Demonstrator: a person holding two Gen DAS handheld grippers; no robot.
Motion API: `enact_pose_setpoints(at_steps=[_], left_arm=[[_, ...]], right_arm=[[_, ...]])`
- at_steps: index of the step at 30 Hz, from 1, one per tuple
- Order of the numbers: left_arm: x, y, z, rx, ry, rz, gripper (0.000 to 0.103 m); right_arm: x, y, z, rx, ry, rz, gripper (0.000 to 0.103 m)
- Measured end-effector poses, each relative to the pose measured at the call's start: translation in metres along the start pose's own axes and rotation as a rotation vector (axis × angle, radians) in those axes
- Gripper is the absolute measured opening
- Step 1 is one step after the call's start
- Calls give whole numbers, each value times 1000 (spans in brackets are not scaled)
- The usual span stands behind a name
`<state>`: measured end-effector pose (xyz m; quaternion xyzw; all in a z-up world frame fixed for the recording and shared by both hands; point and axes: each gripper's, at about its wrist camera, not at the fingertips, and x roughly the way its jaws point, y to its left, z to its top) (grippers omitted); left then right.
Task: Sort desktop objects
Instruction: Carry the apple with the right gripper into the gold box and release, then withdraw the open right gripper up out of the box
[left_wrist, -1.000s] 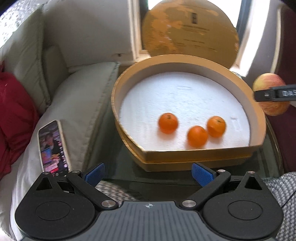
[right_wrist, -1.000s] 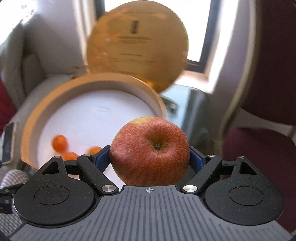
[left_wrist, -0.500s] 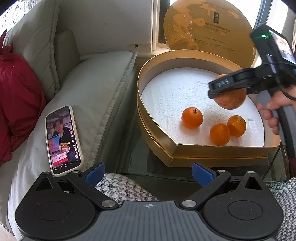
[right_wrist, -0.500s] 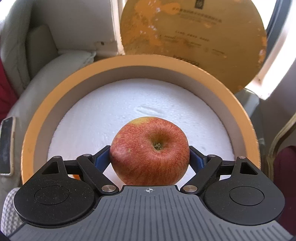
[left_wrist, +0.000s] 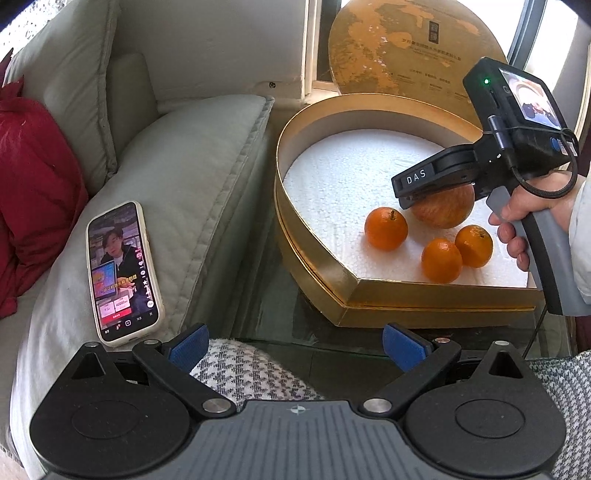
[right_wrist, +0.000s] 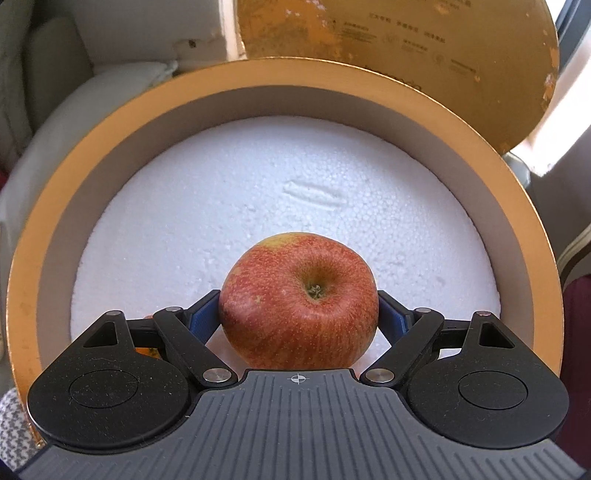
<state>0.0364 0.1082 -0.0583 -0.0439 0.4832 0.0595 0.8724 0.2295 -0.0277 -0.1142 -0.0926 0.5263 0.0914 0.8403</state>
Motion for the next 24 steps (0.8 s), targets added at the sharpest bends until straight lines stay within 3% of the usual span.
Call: enact_pose_setpoints(at_steps=[14, 24], left_arm=[[-11, 2, -3, -10, -14, 21, 101], [-31, -9, -7, 21, -49, 37, 101]], right_arm=[[-5, 3, 3, -42, 9, 3, 92], [-67, -14, -10, -20, -81, 56, 93]])
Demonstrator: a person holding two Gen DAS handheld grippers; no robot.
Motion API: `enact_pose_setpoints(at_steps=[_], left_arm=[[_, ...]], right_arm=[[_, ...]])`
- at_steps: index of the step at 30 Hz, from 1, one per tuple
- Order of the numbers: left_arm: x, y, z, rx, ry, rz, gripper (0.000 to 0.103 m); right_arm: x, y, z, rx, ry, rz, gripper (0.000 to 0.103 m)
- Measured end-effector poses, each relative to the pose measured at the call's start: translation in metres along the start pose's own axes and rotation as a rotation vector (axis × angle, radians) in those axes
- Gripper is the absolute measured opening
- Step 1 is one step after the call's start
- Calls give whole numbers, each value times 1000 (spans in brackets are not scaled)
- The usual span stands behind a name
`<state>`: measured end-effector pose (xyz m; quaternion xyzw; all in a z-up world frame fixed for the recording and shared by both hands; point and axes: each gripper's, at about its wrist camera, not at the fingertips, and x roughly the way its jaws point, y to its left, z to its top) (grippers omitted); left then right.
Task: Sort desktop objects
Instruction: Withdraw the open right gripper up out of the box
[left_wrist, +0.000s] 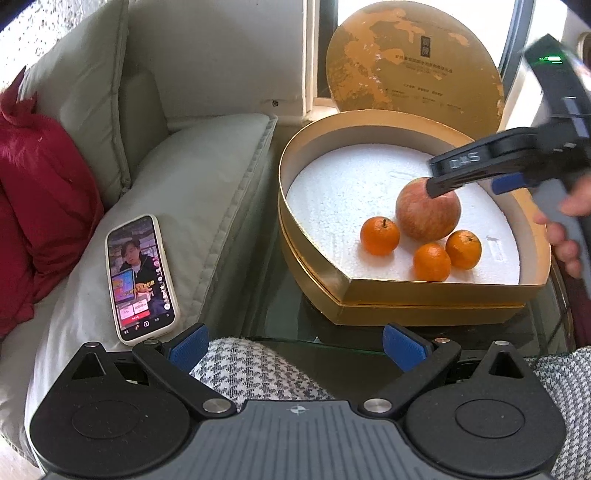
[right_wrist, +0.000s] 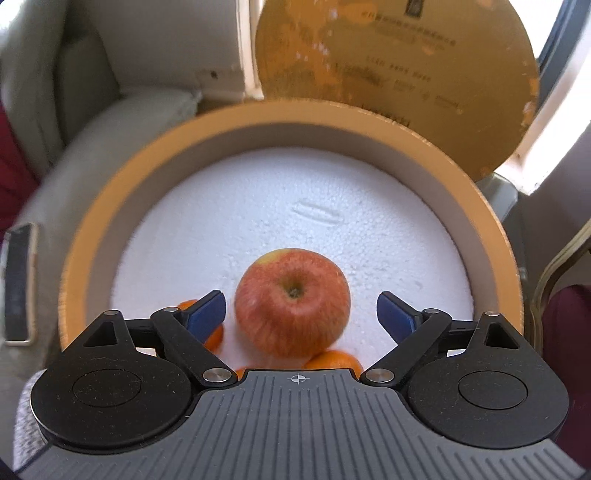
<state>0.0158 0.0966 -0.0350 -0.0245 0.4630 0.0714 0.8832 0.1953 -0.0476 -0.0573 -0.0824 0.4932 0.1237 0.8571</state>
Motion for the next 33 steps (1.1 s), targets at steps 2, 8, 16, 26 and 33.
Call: enact_pose_setpoints(at_steps=[2, 8, 16, 26, 33], left_arm=[[-4, -3, 0, 6, -6, 6, 101], [8, -1, -8, 7, 10, 82, 102], [-2, -21, 2, 66, -34, 53, 103], [12, -62, 40, 182, -88, -8, 103], [62, -66, 78, 186, -28, -94, 102]], right_arm=[[-18, -8, -8, 18, -27, 22, 93], [-66, -37, -42, 103, -98, 76, 94], [-102, -72, -78, 166, -178, 92, 94], [-126, -96, -104, 249, -218, 97, 97], [-120, -112, -115, 296, -179, 76, 97]])
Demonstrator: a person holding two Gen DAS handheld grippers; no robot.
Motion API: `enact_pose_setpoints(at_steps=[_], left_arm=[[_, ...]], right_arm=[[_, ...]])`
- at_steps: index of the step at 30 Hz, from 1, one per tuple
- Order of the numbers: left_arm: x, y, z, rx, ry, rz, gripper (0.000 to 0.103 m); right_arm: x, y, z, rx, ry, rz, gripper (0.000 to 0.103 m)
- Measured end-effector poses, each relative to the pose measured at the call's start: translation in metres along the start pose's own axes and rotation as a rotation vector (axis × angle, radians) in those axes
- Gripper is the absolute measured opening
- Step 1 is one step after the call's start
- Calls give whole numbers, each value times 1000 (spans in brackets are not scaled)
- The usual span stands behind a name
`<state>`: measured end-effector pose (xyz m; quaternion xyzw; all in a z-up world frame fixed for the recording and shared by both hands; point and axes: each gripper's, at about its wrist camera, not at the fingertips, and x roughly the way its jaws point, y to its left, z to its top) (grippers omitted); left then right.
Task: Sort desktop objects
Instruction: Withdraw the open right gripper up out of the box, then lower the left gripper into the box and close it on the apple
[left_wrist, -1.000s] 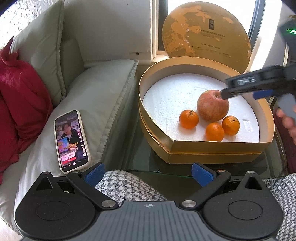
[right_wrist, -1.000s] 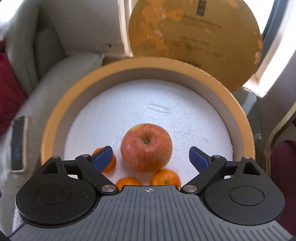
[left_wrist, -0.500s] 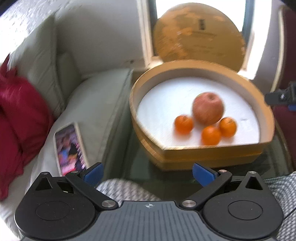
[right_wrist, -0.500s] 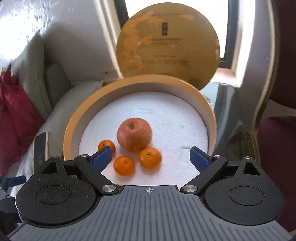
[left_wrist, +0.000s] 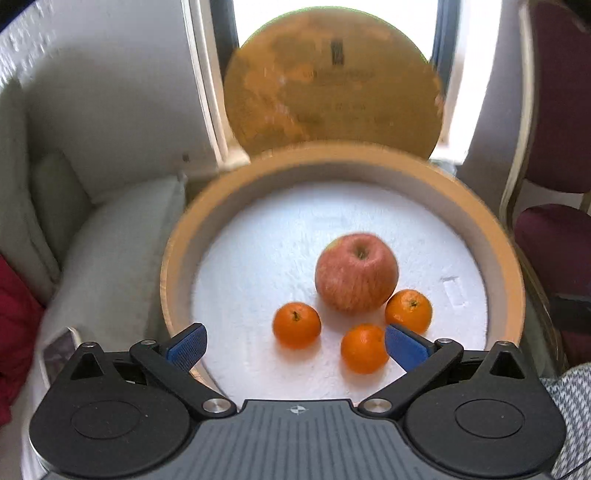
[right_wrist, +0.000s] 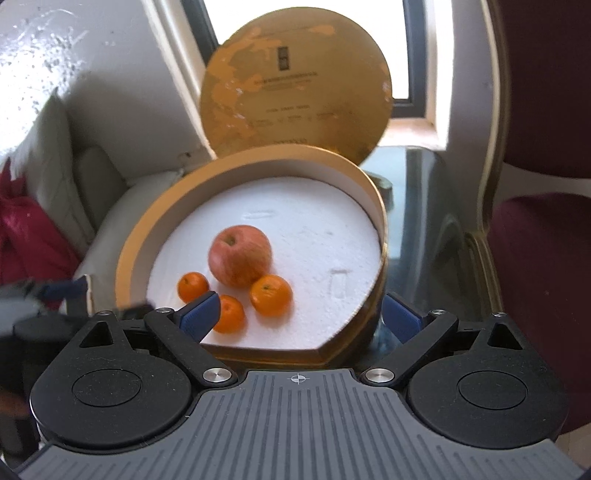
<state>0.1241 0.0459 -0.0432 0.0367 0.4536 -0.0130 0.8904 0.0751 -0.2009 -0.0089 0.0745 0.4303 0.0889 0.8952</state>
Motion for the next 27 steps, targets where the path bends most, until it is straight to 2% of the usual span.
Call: enact_pose_setpoints(at_steps=[4, 8, 14, 19, 25, 27], left_arm=[[32, -6, 5, 17, 82, -32, 102], [53, -11, 2, 10, 131, -63, 102], [81, -10, -3, -43, 148, -96, 103], [96, -4, -13, -132, 179, -180, 103], [95, -9, -16, -102, 162, -169, 103], [94, -13, -24, -67, 119, -149, 103]], right_arm=[[5, -5, 0, 12, 15, -20, 97], [10, -6, 2, 4, 24, -38, 97], [20, -3, 3, -9, 47, -41, 97], [25, -1, 2, -18, 64, -40, 97], [26, 1, 0, -23, 78, -43, 97], [27, 2, -1, -24, 83, -40, 97]])
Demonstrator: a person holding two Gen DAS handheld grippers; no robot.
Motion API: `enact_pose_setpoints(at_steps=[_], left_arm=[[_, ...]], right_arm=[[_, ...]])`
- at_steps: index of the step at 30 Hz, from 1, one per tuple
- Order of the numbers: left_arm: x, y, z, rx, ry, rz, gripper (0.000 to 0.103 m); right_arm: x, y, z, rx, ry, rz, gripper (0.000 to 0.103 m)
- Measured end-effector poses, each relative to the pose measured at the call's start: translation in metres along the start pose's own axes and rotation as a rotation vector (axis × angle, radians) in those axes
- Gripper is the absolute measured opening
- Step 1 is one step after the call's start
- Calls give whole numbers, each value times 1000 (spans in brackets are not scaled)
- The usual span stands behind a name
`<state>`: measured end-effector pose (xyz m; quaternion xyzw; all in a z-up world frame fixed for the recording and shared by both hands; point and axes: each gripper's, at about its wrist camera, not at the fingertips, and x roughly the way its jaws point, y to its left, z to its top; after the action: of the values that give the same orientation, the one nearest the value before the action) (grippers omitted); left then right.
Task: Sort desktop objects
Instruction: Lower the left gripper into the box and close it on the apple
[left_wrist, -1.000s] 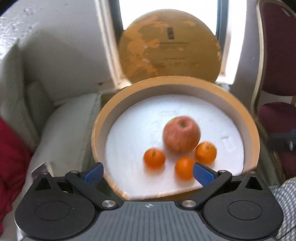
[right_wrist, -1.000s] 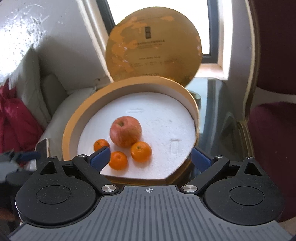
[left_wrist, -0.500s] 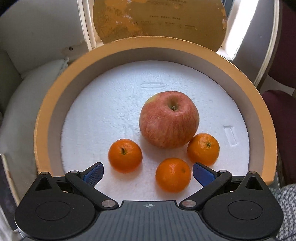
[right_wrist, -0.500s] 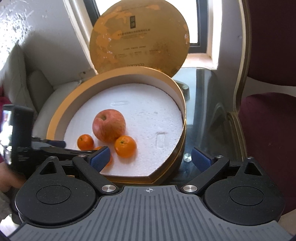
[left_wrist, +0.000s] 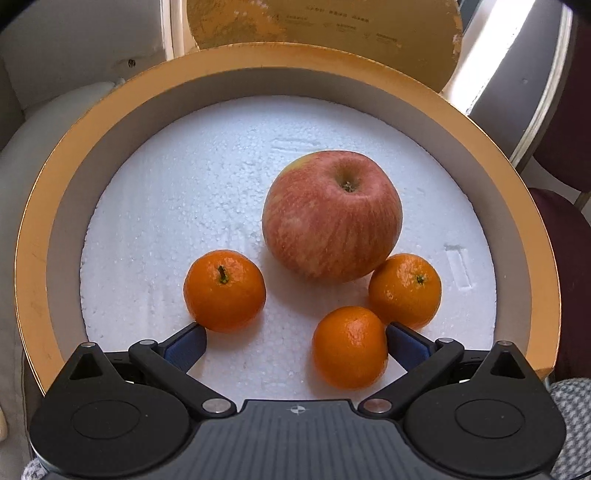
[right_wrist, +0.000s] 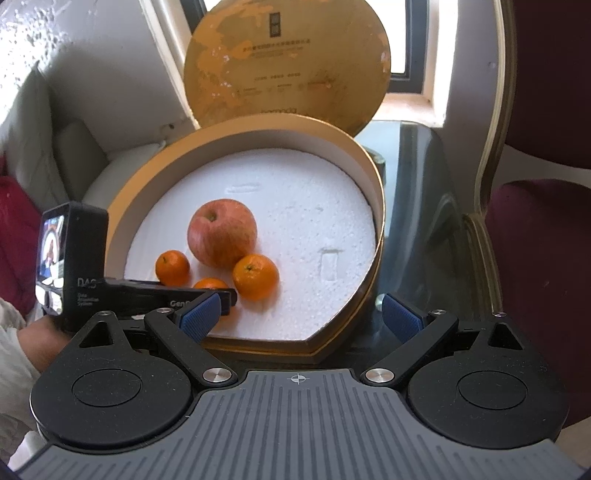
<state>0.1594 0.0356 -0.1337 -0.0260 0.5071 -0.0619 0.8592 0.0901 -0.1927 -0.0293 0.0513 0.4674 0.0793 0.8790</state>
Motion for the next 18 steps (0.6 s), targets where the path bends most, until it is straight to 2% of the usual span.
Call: enact_pose_setpoints(at_steps=[2, 4, 6, 11, 15, 18], left_arm=[[0, -6, -11, 59, -61, 38, 103], [0, -8, -14, 58, -105, 77, 103], [3, -1, -13, -13, -92, 74, 103], [1, 2, -19, -50, -141, 68, 103], [1, 4, -20, -46, -156, 64, 103], [0, 6, -22, -44, -173, 51, 103]], right_arm=[[1, 1, -2, 0, 6, 3, 98], [3, 2, -5, 3, 19, 3, 98], [6, 2, -8, 8, 36, 3, 98], [7, 6, -12, 0, 49, 7, 98], [10, 9, -14, -7, 63, 3, 98], [17, 14, -18, -20, 108, 36, 98]])
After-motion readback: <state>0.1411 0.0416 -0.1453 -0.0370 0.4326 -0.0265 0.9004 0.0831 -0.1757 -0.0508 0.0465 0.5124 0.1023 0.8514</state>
